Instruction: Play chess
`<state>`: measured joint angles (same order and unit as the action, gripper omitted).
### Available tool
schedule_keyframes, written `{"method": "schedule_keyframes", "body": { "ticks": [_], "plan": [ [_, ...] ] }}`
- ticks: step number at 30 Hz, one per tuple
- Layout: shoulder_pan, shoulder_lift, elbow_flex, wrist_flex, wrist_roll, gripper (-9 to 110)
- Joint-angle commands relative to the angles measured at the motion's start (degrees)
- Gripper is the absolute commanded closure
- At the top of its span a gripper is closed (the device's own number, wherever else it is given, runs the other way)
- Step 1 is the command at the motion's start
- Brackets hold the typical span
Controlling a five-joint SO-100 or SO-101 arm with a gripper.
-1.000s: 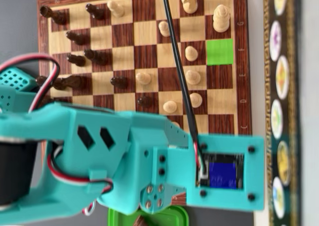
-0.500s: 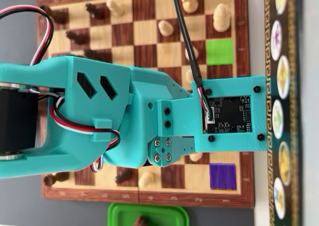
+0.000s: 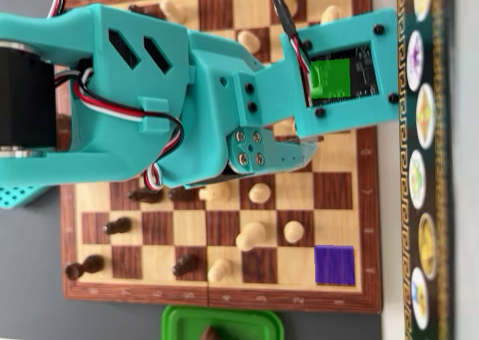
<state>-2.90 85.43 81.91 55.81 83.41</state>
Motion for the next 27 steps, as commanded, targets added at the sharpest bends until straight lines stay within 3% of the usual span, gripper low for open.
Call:
{"method": "schedule_keyframes", "body": {
  "ticks": [1,27],
  "plan": [
    [-1.8,3.3,0.4,-0.6,0.4,96],
    [-10.7,2.6,0.9,-4.7,4.2,96]
  ]
}}
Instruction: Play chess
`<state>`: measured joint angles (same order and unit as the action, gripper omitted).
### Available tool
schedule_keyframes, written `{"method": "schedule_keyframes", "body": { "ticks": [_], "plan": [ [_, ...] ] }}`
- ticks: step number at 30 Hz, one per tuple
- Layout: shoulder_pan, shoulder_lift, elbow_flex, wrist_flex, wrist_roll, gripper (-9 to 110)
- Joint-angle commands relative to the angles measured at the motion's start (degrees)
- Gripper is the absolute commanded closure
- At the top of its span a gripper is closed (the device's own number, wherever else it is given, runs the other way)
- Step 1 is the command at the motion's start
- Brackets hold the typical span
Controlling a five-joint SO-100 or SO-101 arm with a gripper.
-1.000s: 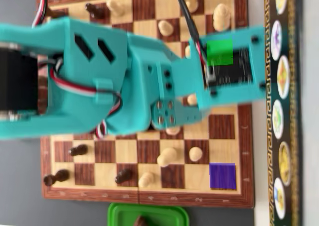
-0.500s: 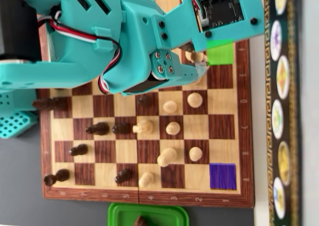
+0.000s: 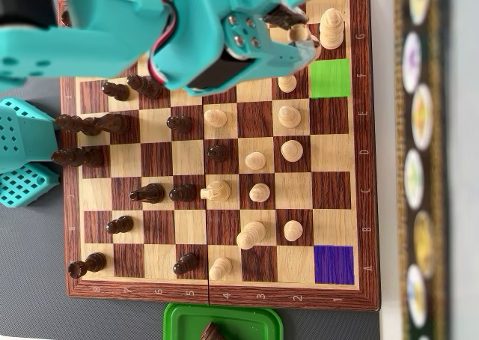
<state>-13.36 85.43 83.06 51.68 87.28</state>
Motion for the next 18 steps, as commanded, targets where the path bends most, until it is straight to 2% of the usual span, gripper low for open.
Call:
{"method": "schedule_keyframes", "body": {
  "ticks": [1,18],
  "plan": [
    [-0.2,2.6,-0.3,-0.4,0.2,96],
    [0.4,-3.2,-2.2,-1.0,0.3,96]
  ]
}}
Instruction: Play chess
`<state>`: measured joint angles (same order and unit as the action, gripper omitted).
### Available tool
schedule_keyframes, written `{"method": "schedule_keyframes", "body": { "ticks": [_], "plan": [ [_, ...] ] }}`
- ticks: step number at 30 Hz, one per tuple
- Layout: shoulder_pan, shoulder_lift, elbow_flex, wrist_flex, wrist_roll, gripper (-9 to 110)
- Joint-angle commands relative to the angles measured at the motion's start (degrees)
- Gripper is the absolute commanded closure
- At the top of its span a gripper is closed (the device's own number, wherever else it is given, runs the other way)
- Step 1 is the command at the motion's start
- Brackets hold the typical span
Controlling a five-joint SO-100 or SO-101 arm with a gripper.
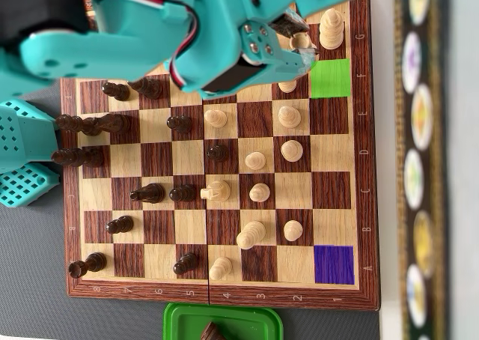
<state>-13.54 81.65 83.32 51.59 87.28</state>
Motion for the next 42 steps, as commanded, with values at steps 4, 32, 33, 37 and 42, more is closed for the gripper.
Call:
{"method": "schedule_keyframes", "body": {
  "ticks": [4,32,33,37,42],
  "plan": [
    [0.5,0.5,-2.5,-0.9,0.4,96],
    [2.8,-9.6,-9.0,-0.8,-0.1,96],
    [2.8,-10.5,-9.8,-0.5,-0.1,96],
    [2.8,-11.6,-11.2,-0.3,-0.1,96],
    [2.7,-12.1,-11.3,-0.4,-0.1,96]
  ]
}}
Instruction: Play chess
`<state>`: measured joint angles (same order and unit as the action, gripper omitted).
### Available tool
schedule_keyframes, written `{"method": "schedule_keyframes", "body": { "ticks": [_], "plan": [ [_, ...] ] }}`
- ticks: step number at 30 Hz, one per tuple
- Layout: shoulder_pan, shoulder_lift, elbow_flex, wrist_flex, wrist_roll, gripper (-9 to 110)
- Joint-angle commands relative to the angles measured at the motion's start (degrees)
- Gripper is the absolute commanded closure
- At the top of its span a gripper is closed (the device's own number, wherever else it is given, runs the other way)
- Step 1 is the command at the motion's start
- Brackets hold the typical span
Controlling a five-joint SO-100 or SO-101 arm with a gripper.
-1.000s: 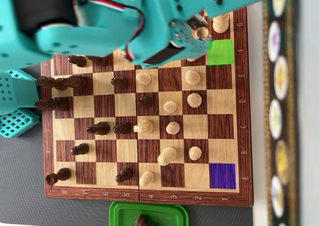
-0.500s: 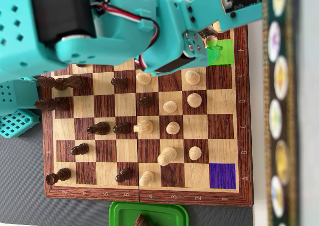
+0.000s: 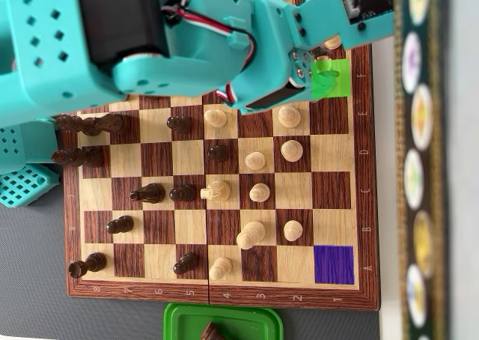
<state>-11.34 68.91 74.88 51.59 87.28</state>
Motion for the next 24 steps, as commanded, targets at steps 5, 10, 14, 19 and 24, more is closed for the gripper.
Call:
{"method": "schedule_keyframes", "body": {
  "ticks": [5,10,14,19,24],
  "plan": [
    [0.3,0.5,-2.8,-0.4,-0.1,96],
    [0.0,0.4,-2.8,-0.6,0.0,96],
    [0.0,0.4,-2.8,-0.5,0.0,96],
    [0.2,-1.3,-2.9,-0.6,-0.1,96],
    [0.4,-1.0,-2.9,-0.8,0.0,96]
  ]
}}
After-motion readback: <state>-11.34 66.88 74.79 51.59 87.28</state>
